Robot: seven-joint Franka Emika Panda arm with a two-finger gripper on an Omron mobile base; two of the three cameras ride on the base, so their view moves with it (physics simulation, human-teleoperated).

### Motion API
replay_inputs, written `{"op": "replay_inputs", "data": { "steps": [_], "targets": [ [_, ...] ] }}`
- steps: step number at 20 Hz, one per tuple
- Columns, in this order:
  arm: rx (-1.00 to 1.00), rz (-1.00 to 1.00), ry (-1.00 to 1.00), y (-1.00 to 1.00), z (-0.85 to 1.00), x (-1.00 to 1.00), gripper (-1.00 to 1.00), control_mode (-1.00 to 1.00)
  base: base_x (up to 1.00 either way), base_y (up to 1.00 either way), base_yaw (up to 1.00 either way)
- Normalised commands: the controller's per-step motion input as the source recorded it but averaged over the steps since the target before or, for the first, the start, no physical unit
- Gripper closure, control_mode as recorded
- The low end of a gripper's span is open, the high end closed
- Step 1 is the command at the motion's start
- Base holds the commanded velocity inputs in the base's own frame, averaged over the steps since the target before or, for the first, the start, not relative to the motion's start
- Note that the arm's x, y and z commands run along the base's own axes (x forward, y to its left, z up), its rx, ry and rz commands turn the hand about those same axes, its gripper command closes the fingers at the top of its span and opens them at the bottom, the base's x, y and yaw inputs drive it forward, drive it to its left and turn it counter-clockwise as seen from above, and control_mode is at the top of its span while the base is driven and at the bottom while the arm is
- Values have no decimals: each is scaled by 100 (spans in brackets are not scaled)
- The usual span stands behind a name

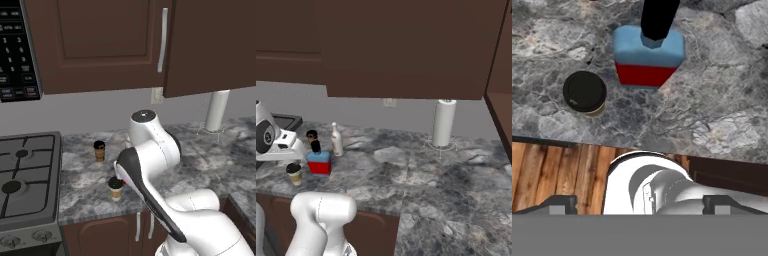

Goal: Sort all alcoholic drinks to one cabinet, and non-alcoholic drinks to the other.

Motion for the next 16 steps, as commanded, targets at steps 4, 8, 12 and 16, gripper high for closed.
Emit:
{"op": "replay_inputs", "data": {
  "steps": [4,8,12,16],
  "targets": [
    [2,0,0,31,-21,0,-100,-100,0,0,0],
    [3,1,0,32,-21,2,-100,-100,0,0,0],
    [4,0,0,24,-18,12,-100,-100,0,0,0],
    [3,0,0,9,-17,22,-100,-100,0,0,0]
  ]
}}
